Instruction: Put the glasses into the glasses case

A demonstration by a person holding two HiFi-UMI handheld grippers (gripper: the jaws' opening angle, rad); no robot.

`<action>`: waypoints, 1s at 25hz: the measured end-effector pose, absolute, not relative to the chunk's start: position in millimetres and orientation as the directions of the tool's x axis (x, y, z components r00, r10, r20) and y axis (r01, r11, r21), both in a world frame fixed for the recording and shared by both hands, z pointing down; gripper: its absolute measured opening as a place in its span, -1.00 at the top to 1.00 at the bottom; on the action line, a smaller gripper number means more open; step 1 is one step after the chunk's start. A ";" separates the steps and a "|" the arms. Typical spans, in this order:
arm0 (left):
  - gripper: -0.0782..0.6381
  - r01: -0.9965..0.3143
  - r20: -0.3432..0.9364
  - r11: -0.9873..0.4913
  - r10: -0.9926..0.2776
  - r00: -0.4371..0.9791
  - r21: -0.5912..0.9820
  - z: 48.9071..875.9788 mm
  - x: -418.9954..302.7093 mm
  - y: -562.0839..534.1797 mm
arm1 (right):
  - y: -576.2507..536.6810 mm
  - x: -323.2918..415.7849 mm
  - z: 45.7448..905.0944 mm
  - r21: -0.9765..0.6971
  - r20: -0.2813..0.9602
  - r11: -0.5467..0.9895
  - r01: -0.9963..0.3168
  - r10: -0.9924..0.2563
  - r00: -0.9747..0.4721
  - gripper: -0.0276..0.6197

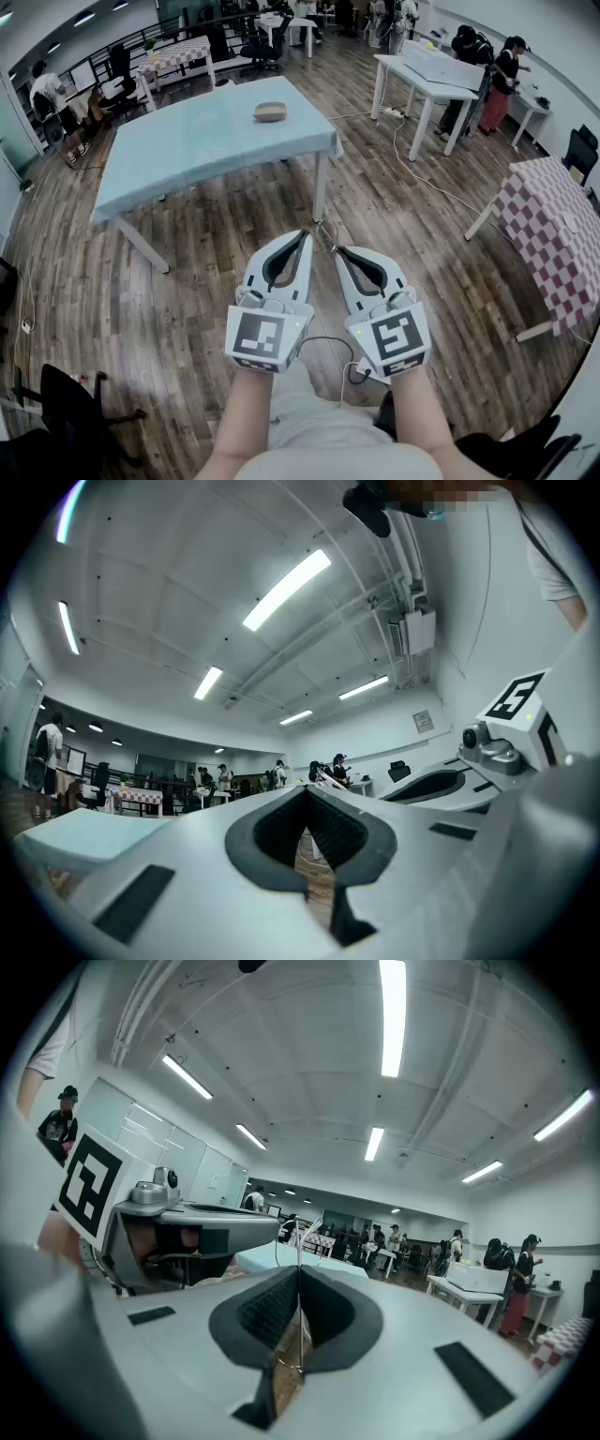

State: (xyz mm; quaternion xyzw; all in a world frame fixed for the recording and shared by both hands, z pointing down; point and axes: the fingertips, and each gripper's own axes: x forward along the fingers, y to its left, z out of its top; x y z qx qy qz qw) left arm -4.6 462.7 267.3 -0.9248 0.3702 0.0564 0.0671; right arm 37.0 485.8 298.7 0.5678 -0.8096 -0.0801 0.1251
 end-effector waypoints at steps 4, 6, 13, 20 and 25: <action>0.76 -0.702 -0.135 -0.705 -0.689 0.712 -0.100 274.6 -3.4 453.6 | 477.2 37.6 306.5 0.261 0.120 0.356 -0.897 -0.934 -0.336 0.87; 0.76 -0.702 -0.125 -0.706 -0.691 0.712 -0.096 279.4 -5.0 449.0 | 472.6 36.0 311.7 0.255 0.129 0.360 -0.898 -0.933 -0.337 0.87; 0.76 -0.719 -0.088 -0.694 -0.715 0.694 -0.030 293.4 -10.5 421.3 | 452.5 36.7 320.7 0.218 0.140 0.384 -0.897 -0.922 -0.361 0.87; 0.76 -0.714 -0.067 -0.700 -0.712 0.699 -0.011 300.0 -6.5 384.6 | 417.0 42.5 325.1 0.191 0.155 0.391 -0.900 -0.918 -0.366 0.87; 0.76 -0.717 -0.051 -0.697 -0.715 0.697 -0.010 302.7 -5.7 349.0 | 382.2 43.4 326.8 0.184 0.172 0.398 -0.899 -0.913 -0.369 0.87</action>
